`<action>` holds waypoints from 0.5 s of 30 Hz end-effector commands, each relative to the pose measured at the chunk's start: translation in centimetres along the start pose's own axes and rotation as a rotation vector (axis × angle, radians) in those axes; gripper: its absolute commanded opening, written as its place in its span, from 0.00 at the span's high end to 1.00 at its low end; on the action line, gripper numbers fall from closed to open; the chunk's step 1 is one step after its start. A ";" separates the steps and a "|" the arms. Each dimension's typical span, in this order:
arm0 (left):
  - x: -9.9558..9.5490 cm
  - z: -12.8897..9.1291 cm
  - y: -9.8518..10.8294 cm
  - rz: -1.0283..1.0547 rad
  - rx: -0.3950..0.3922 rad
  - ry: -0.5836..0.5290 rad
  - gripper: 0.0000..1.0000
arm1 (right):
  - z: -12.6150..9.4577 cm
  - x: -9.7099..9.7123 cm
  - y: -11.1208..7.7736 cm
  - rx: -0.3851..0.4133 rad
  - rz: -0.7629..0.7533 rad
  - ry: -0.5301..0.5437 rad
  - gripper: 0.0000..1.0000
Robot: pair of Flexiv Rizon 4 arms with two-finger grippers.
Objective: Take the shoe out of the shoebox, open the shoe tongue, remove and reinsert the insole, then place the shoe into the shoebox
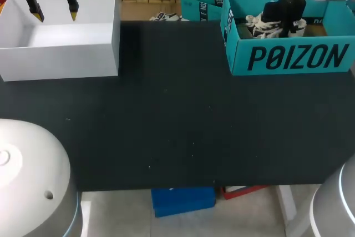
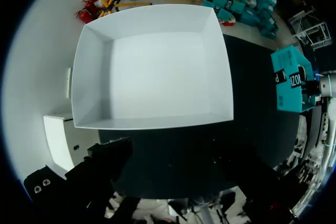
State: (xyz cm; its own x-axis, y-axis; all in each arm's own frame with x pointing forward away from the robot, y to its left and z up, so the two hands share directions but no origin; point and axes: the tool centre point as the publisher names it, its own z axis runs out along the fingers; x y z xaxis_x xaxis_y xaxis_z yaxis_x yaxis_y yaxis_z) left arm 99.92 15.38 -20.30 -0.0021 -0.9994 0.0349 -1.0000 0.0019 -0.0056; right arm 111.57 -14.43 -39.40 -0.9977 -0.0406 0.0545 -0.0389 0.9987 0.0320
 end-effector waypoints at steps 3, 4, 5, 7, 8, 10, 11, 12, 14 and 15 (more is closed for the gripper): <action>0.0 0.0 0.1 -0.001 0.000 -0.003 0.00 | -3.0 -0.1 0.4 -0.010 -0.035 0.010 1.00; 0.0 0.0 0.1 -0.001 0.000 -0.003 0.00 | -3.4 -0.1 0.5 -0.009 -0.045 0.011 1.00; 0.0 0.0 0.1 -0.001 0.000 -0.003 0.00 | -3.9 -0.1 0.6 -0.007 -0.052 0.013 1.00; 0.0 0.0 0.1 -0.001 0.000 -0.003 0.00 | -4.7 0.0 0.6 -0.004 -0.061 0.009 1.00; 0.0 0.0 0.1 -0.001 0.000 -0.003 0.00 | -5.3 0.0 0.6 0.001 -0.066 0.007 1.00; 0.0 0.0 0.1 -0.001 0.000 -0.003 0.00 | -6.3 -0.1 0.5 0.007 -0.070 0.004 1.00; 0.0 0.0 0.1 -0.001 0.000 -0.003 0.00 | -6.8 -0.1 0.4 0.013 -0.073 0.003 1.00; 0.0 0.0 0.1 -0.001 0.000 -0.003 0.00 | -7.3 -0.2 0.3 0.016 -0.076 0.005 1.00; 0.0 0.0 0.1 -0.001 0.000 -0.003 0.00 | -8.5 -0.3 0.1 0.021 -0.078 0.004 1.00; 0.0 0.0 0.1 -0.001 0.000 -0.003 0.00 | -9.1 -0.3 0.0 0.027 -0.080 0.004 1.00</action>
State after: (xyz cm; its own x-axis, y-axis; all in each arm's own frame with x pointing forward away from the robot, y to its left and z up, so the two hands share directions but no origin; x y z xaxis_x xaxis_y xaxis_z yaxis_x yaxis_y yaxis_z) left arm 99.92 15.38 -20.29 -0.0021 -0.9994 0.0349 -1.0000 0.0019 -0.0056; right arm 112.50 -14.49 -32.92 -0.9917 -0.1190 0.0496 -0.1181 0.9928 0.0192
